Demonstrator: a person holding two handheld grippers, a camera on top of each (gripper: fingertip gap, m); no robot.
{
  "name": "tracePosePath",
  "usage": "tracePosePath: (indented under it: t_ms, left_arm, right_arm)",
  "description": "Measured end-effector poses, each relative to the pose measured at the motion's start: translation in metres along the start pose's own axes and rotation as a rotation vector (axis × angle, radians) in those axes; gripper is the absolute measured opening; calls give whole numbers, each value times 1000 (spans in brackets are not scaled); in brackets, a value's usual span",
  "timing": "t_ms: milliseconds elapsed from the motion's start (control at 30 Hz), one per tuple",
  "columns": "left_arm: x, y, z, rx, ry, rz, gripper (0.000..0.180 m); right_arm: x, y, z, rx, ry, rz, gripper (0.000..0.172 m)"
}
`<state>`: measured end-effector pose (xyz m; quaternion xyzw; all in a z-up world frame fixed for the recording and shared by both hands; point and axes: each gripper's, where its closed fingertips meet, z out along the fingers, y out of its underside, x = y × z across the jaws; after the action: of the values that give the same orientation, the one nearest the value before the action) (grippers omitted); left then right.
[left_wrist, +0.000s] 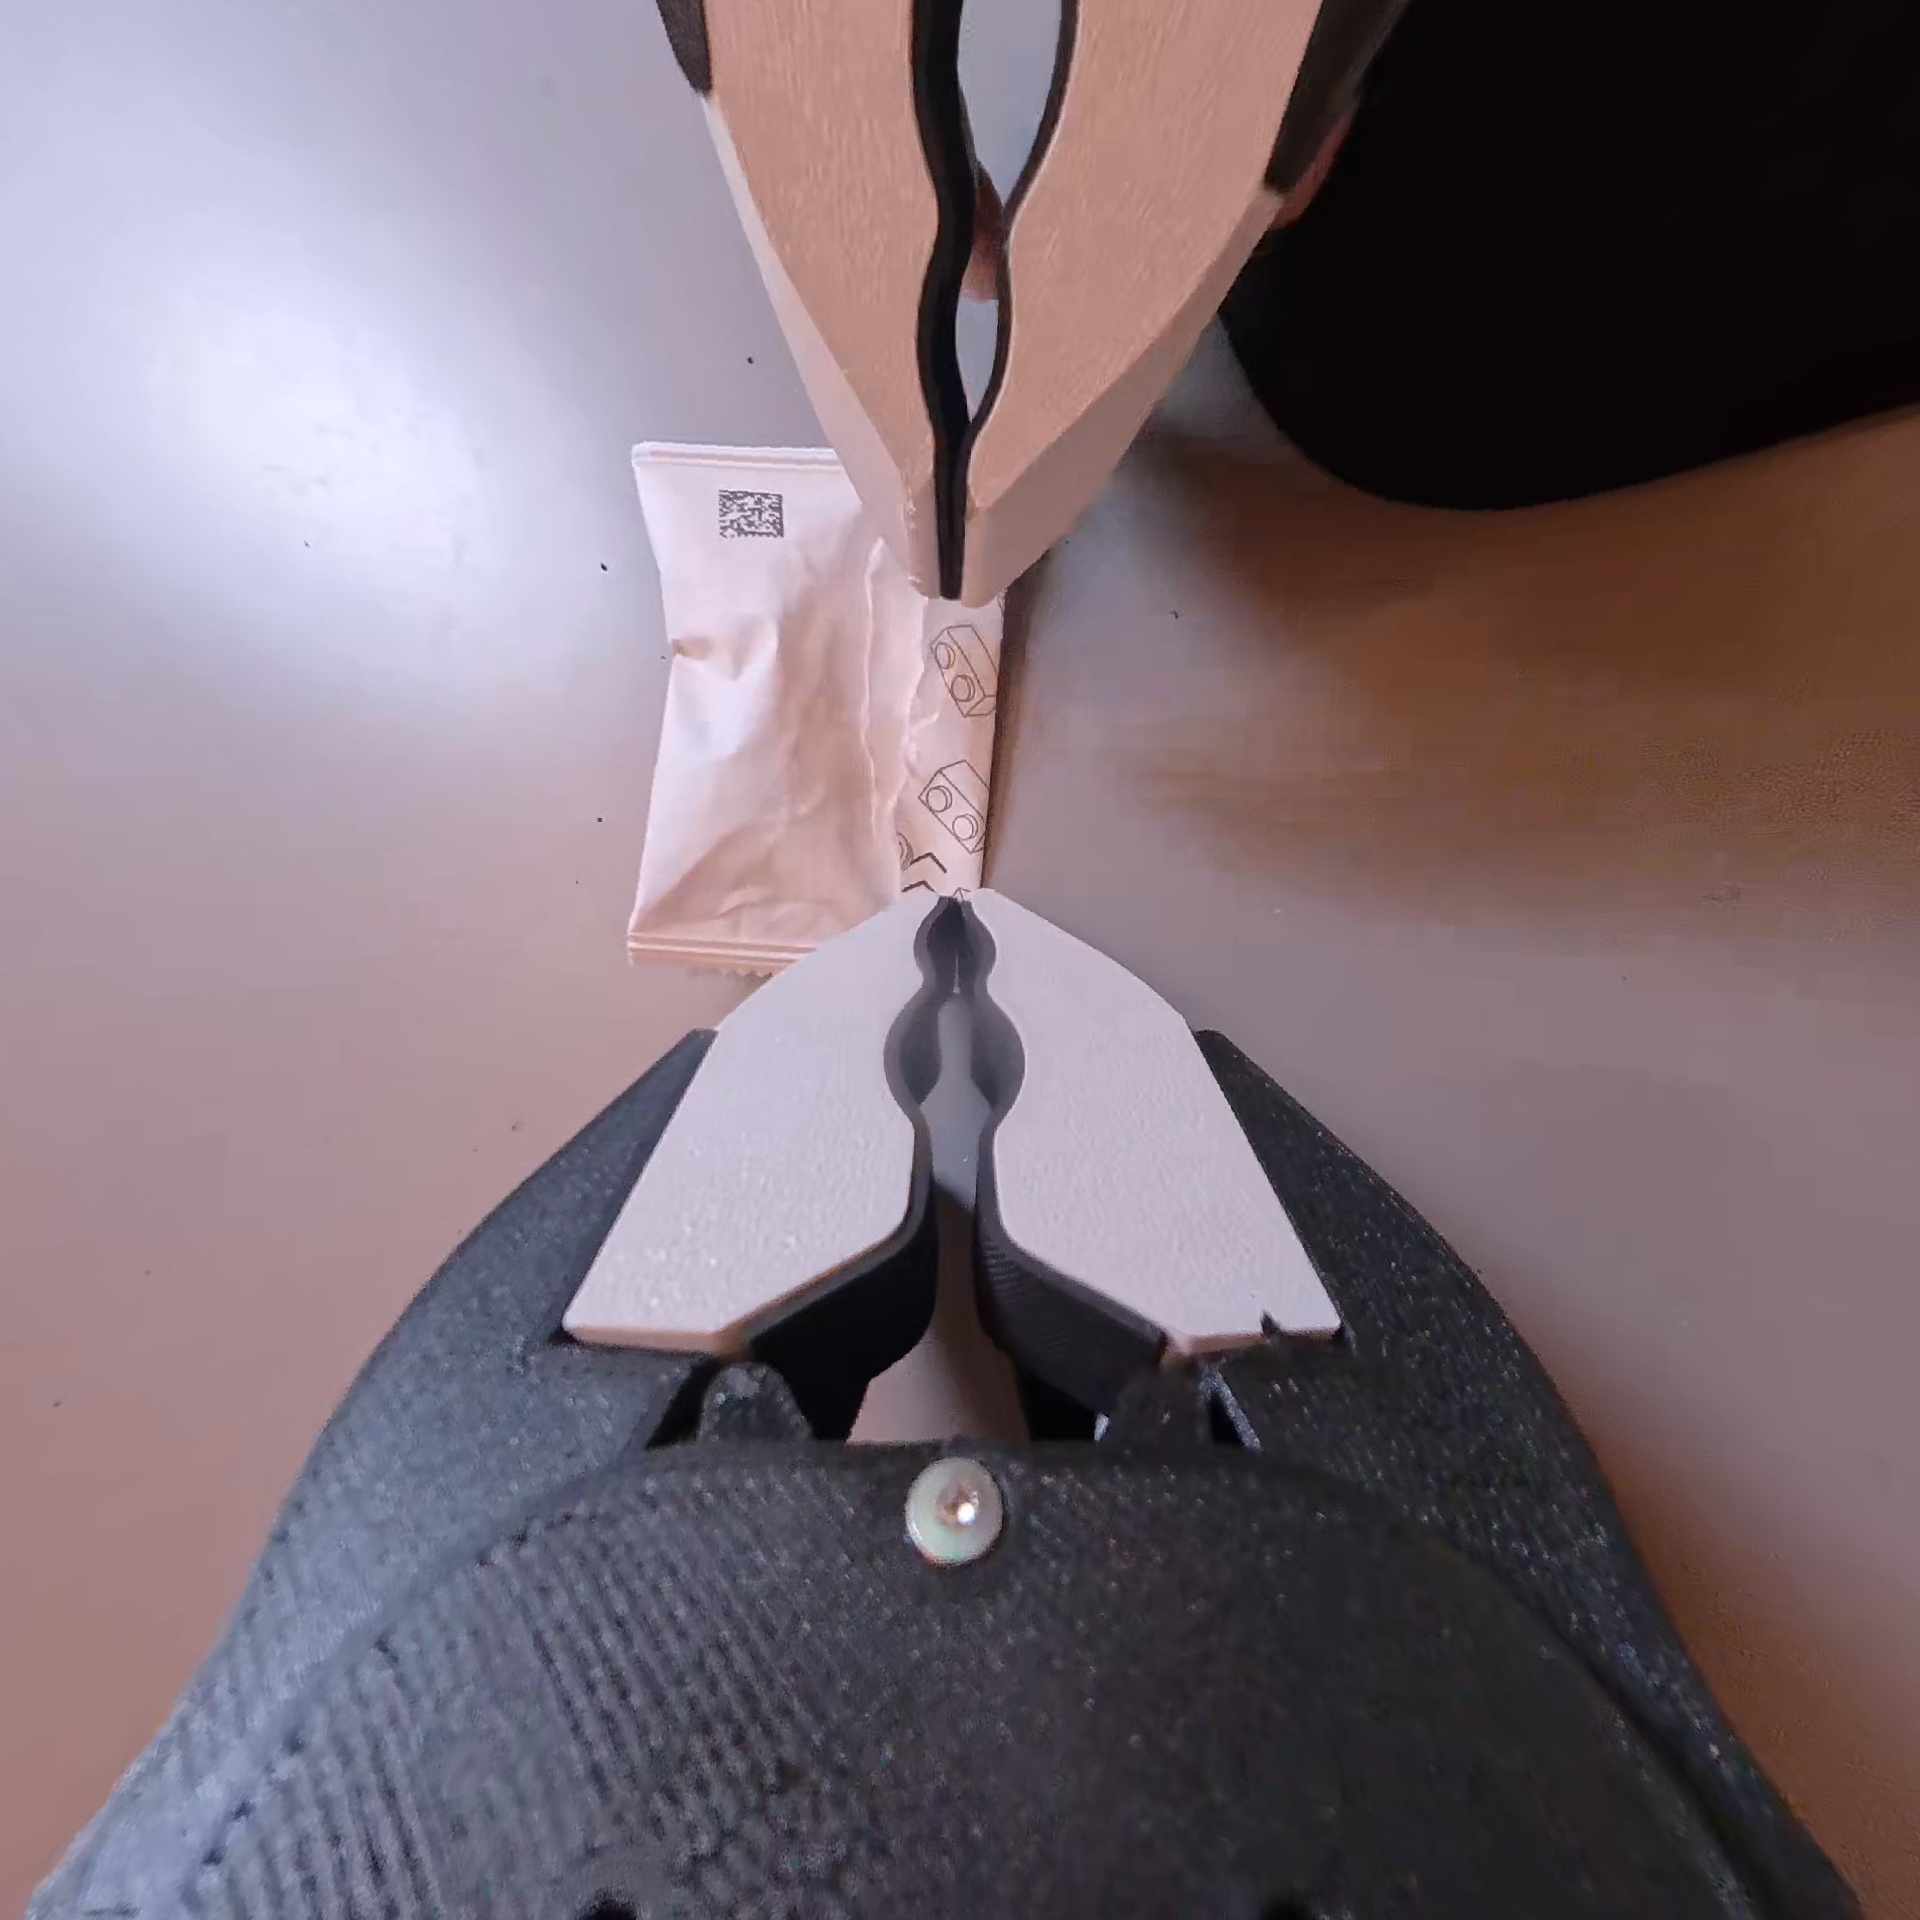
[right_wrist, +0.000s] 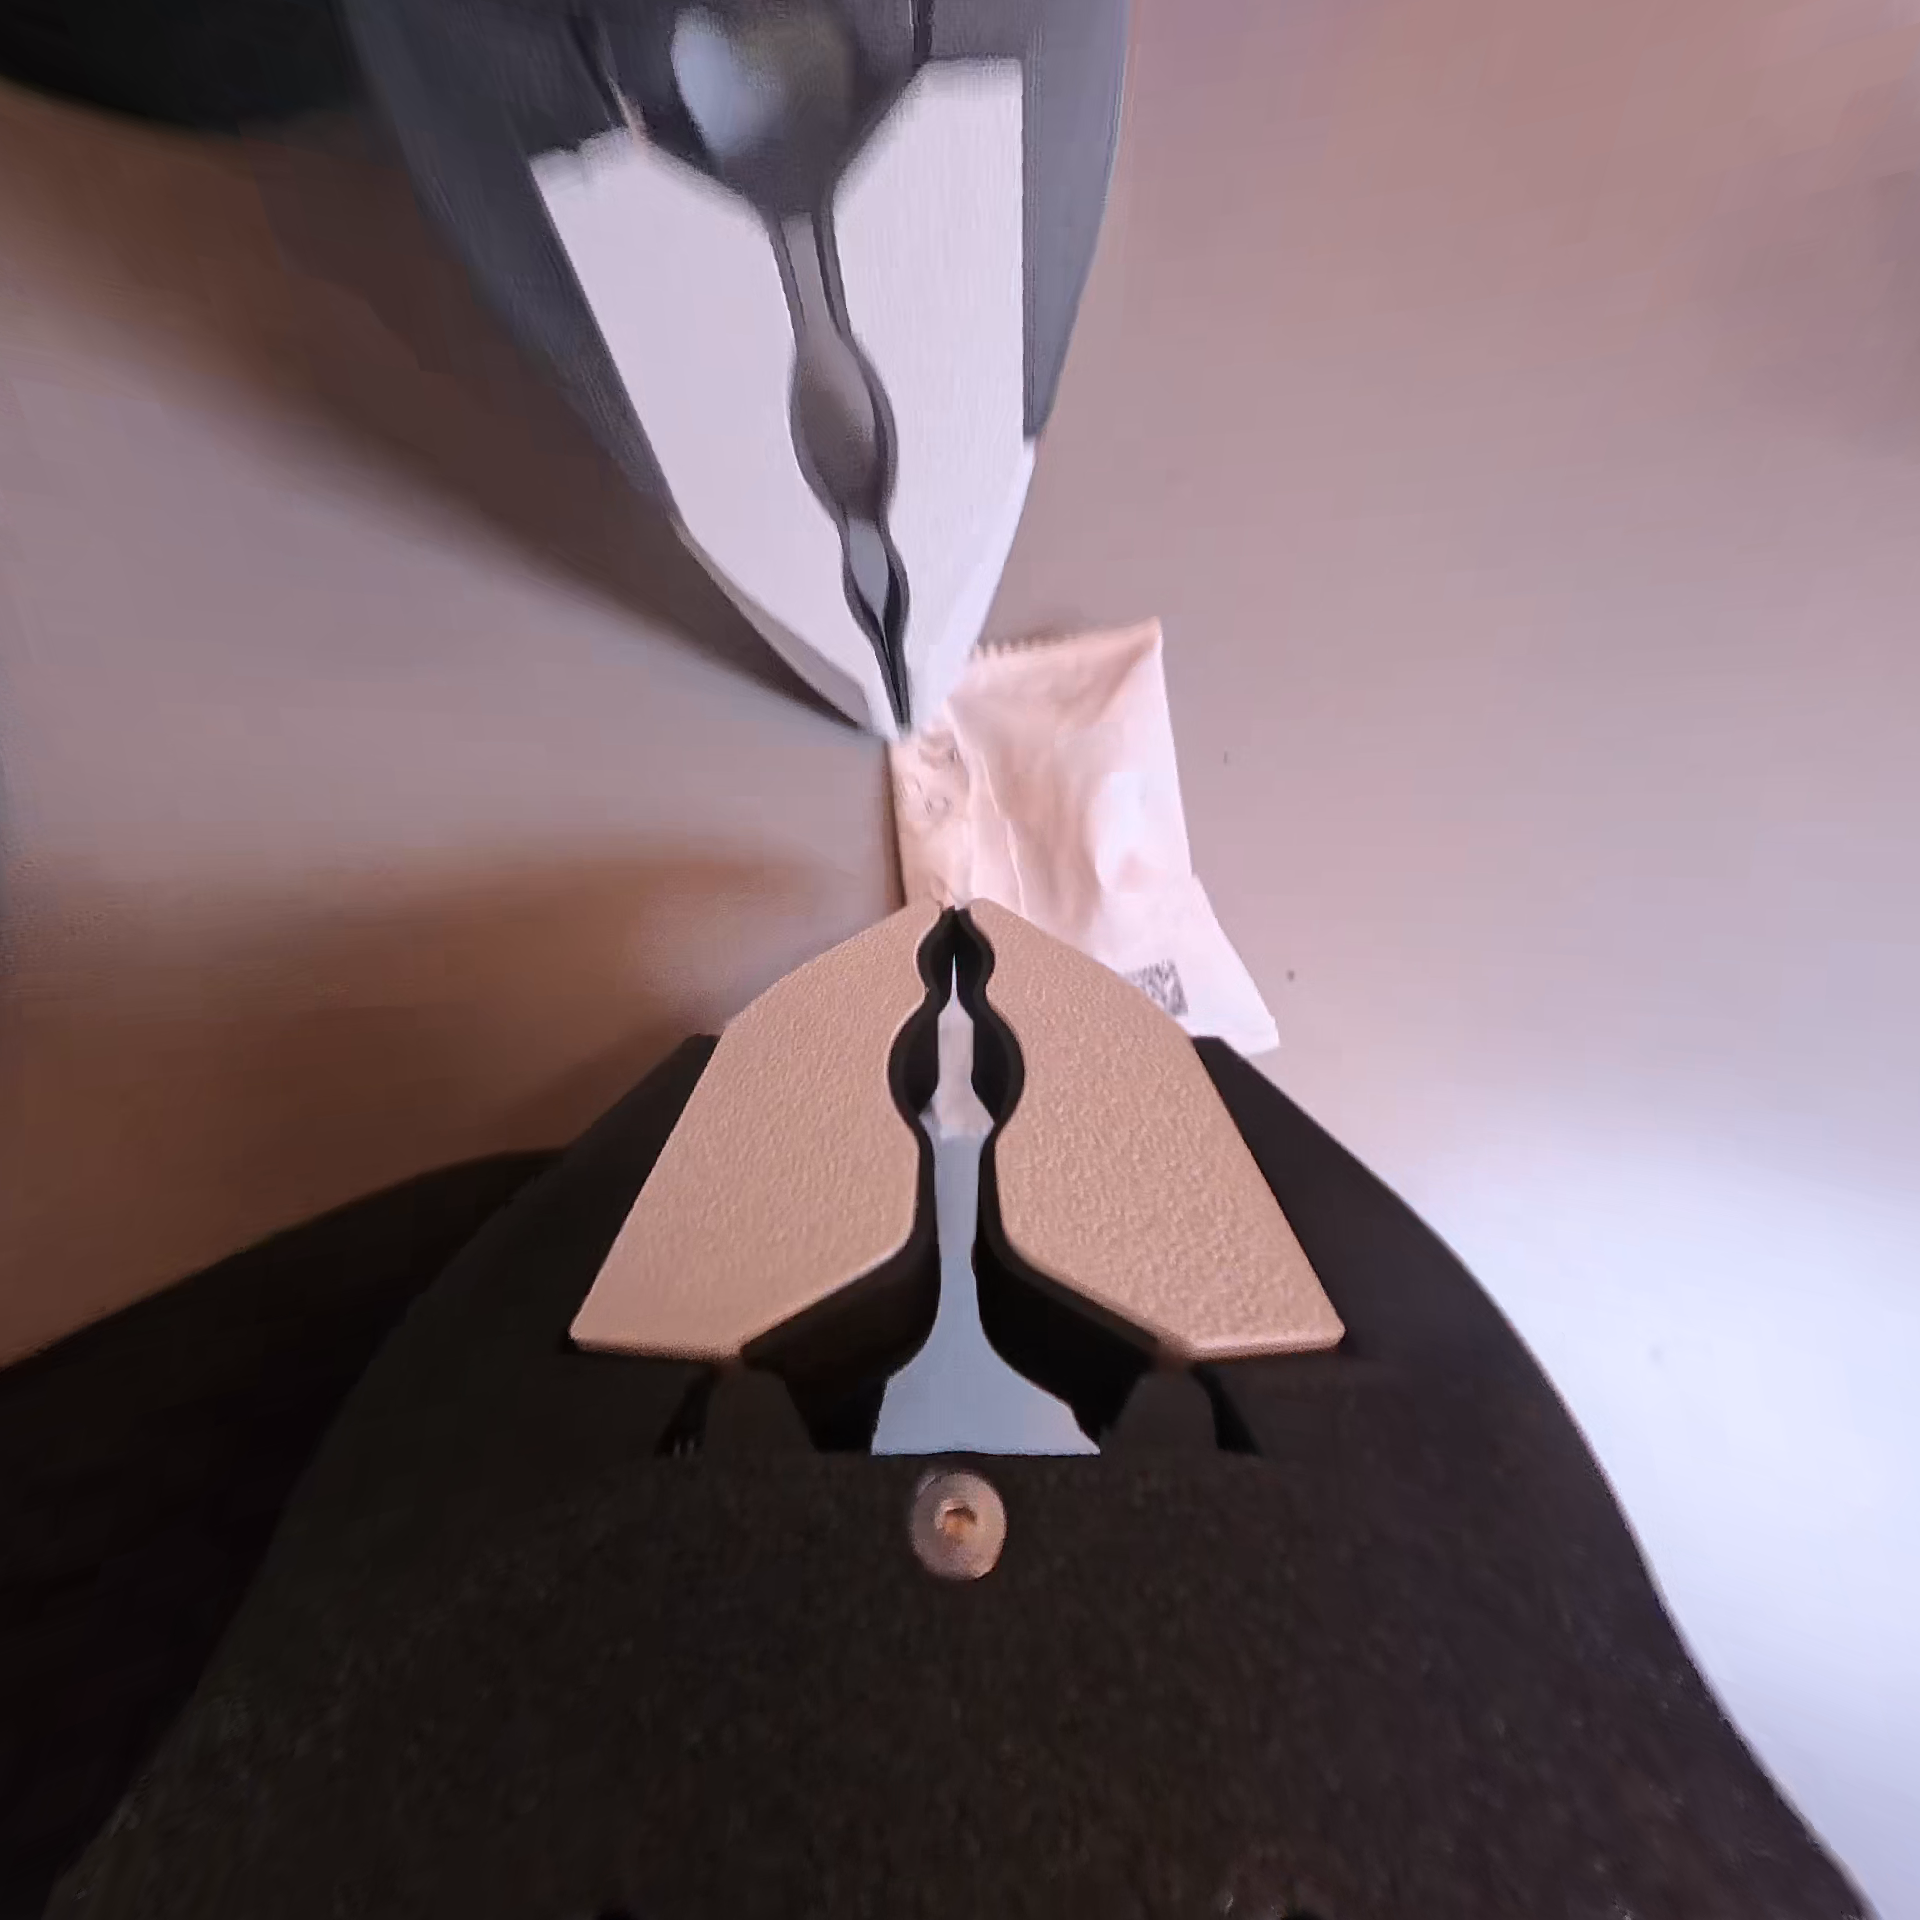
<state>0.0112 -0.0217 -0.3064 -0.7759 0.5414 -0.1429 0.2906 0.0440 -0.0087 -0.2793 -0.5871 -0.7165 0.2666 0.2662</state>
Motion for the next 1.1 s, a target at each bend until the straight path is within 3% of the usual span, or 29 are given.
tracePosePath:
  t_ms: [100,433,700,1100]
  left_arm:
    - [1,-2,1,-4,4,-4,0]
    - [1,-3,2,13,21,-15,0]
    - [9,-14,4,87,50,16,0]
    - [4,-11,7,66,10,48,0]
  right_arm:
    - [-5,-11,1,4,-1,-31,0]
    - [-4,7,26,-137,-20,43,0]
    - [-4,8,28,-145,-33,55,0]
    - [-4,8,28,-151,-48,79,0]
